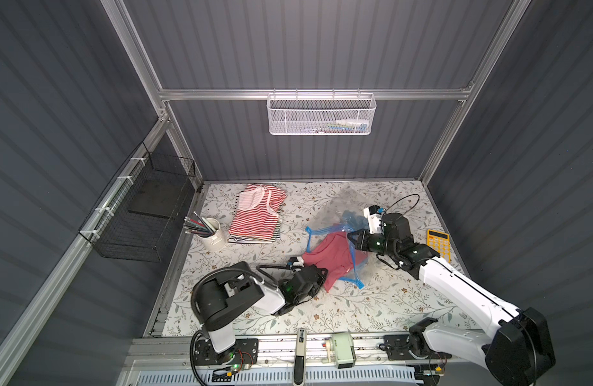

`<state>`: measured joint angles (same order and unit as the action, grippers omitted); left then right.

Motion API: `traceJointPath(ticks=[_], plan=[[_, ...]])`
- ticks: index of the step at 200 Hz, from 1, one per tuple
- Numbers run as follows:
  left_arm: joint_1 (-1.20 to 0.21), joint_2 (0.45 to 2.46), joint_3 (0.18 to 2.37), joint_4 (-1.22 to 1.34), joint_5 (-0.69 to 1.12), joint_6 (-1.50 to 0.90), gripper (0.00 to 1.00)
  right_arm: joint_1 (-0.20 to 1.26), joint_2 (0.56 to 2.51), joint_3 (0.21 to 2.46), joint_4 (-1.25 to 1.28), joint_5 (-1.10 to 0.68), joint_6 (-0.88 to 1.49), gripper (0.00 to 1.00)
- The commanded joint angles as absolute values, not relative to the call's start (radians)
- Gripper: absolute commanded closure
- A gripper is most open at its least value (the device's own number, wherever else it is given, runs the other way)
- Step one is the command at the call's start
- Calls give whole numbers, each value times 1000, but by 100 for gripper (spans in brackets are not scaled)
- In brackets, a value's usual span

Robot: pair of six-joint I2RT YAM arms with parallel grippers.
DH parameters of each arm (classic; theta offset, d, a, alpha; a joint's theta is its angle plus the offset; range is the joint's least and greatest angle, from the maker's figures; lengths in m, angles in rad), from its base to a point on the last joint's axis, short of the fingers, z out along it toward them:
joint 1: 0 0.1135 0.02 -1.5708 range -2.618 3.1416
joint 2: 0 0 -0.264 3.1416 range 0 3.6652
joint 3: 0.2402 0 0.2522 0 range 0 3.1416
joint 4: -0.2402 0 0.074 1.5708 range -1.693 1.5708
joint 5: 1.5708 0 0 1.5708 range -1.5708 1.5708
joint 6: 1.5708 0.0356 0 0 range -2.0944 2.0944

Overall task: Take the tank top out of the vacuum bag
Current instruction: Take out the tank top from the vacuum bag.

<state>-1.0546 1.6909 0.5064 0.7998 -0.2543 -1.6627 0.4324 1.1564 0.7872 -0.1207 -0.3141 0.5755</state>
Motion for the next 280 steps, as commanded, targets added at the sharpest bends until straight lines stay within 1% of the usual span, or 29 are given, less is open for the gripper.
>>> traceJointPath(ticks=[1, 35, 59, 100, 143, 162, 186, 194, 215, 226, 238, 248, 280], plan=[[-1057, 1543, 512, 650, -284, -1588, 100, 425, 1164, 813, -129, -300, 547, 100], [-1057, 1380, 574, 422, -296, -1573, 100, 420, 1164, 809, -133, -292, 547, 100], [-1058, 1320, 604, 377, -294, -1602, 100, 418, 1167, 807, -139, -282, 560, 100], [-1057, 1287, 704, 292, -248, -1586, 100, 419, 1155, 827, -184, -263, 559, 100], [-1057, 1253, 747, 270, -238, -1553, 100, 418, 1111, 816, -211, -233, 551, 100], [-1057, 1230, 788, 147, -253, -1516, 100, 419, 1095, 819, -212, -237, 553, 100], [-1057, 1217, 752, 120, -246, -1521, 100, 419, 1097, 834, -210, -239, 551, 100], [-1057, 1213, 739, 115, -234, -1525, 94, 419, 1099, 842, -214, -239, 548, 100], [-1057, 1200, 712, 109, -200, -1555, 94, 419, 1106, 860, -231, -229, 533, 100], [-1057, 1192, 710, 98, -183, -1552, 90, 418, 1108, 864, -236, -222, 528, 100], [-1057, 1185, 714, 66, -172, -1547, 82, 416, 1111, 865, -232, -223, 529, 100], [-1057, 1181, 708, 60, -161, -1548, 79, 417, 1112, 864, -228, -228, 533, 100], [-1057, 1169, 690, 65, -135, -1557, 80, 417, 1112, 861, -220, -242, 546, 100]])
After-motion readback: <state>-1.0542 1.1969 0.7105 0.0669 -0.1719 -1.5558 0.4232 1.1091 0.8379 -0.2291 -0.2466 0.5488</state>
